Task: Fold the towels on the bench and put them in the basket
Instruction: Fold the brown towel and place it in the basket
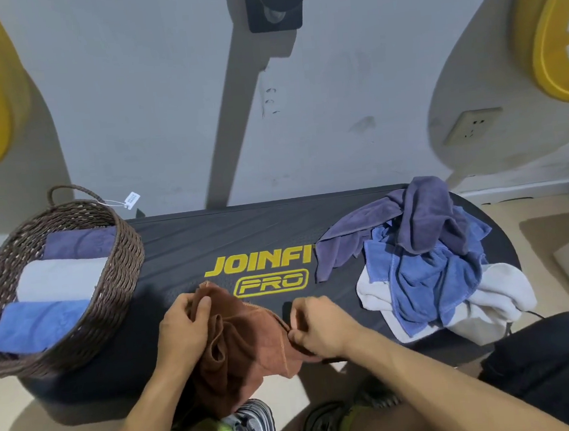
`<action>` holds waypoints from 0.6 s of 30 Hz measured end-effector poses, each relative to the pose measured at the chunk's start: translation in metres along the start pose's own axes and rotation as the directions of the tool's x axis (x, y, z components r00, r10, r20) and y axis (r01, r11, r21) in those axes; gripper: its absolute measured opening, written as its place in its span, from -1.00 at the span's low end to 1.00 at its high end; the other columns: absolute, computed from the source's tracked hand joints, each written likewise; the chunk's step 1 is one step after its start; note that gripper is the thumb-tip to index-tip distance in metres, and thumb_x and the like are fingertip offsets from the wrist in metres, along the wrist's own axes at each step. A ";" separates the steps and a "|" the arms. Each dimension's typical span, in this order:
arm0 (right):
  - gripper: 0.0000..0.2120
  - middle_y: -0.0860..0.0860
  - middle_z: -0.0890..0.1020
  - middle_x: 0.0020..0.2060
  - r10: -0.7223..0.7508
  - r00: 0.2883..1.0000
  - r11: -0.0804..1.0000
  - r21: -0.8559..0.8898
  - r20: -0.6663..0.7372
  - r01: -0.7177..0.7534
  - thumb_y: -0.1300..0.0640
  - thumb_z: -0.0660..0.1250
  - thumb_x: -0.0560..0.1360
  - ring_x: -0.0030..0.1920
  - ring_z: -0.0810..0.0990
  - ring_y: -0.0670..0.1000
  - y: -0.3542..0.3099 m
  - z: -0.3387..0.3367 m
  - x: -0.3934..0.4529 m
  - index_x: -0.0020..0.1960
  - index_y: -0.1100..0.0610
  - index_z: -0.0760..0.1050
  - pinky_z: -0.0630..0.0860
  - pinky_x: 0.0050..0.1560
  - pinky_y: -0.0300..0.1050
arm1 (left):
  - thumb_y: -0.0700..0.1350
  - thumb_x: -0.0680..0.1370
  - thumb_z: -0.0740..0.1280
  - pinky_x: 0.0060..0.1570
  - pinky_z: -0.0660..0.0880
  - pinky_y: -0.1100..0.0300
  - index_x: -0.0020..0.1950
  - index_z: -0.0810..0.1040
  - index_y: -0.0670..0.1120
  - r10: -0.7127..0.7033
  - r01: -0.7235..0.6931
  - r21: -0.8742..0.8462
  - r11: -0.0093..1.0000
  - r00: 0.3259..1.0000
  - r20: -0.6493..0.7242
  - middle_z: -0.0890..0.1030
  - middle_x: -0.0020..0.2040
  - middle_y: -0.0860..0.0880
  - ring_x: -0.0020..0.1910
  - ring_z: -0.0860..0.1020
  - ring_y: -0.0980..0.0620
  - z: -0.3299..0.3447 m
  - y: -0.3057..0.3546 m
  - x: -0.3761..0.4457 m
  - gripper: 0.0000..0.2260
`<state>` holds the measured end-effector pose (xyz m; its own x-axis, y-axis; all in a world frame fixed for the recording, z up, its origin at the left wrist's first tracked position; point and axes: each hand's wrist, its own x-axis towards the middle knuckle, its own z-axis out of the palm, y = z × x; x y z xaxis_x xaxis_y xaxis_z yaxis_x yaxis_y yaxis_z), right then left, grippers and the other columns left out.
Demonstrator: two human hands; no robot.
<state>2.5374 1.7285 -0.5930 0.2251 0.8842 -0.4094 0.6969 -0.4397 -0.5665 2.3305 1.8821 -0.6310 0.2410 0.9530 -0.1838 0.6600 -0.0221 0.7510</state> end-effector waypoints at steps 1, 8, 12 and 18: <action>-0.89 -0.05 0.64 -0.25 0.037 0.999 0.997 0.068 -0.019 -0.036 0.10 0.39 0.43 -0.14 0.60 0.02 0.001 -0.008 0.002 -0.21 0.00 0.47 0.44 -0.19 -0.22 | -0.06 0.58 0.36 -0.24 0.43 0.18 -0.17 0.52 0.04 0.015 -0.016 -0.038 0.999 1.000 -0.017 0.63 -0.25 0.09 -0.20 0.60 0.11 0.000 0.003 0.000 -0.87; -0.88 0.07 0.56 -0.20 0.458 0.812 0.477 0.871 -0.362 0.119 0.29 0.40 0.52 -0.31 0.64 -0.07 0.001 -0.043 0.012 -0.03 0.17 0.47 0.61 -0.27 -0.10 | -0.11 0.62 0.31 -0.25 0.30 0.63 0.01 0.51 -0.03 0.071 -0.146 -0.229 0.963 0.950 -0.304 0.55 -0.18 0.20 -0.23 0.51 0.48 -0.001 0.039 -0.008 -0.98; -0.67 -0.03 0.63 0.01 0.348 0.872 0.560 0.822 -0.345 0.102 0.24 0.47 0.46 0.02 0.65 -0.09 -0.003 -0.019 0.010 0.13 0.03 0.43 0.59 0.10 -0.11 | -0.12 0.58 0.37 -0.20 0.37 0.52 0.08 0.45 -0.03 -0.023 -0.027 -0.247 0.969 0.980 -0.199 0.56 -0.13 0.14 -0.16 0.56 0.31 0.004 0.034 -0.009 -0.86; -0.54 -0.06 0.41 0.16 -0.024 0.941 0.976 0.198 -0.338 0.096 0.04 0.46 0.42 0.22 0.43 -0.02 -0.004 0.015 -0.003 0.27 0.03 0.42 0.35 0.24 -0.26 | -0.14 0.52 0.41 0.08 0.41 0.10 0.27 0.45 -0.15 -0.083 0.079 -0.040 0.996 0.988 -0.127 0.51 0.12 -0.13 0.01 0.50 -0.05 0.005 0.017 -0.009 -0.65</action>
<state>2.5242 1.7254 -0.6002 0.4252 0.8958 -0.1293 0.5670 -0.3750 -0.7334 2.3432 1.8712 -0.6197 0.0931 0.9821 -0.1638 0.6478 0.0652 0.7590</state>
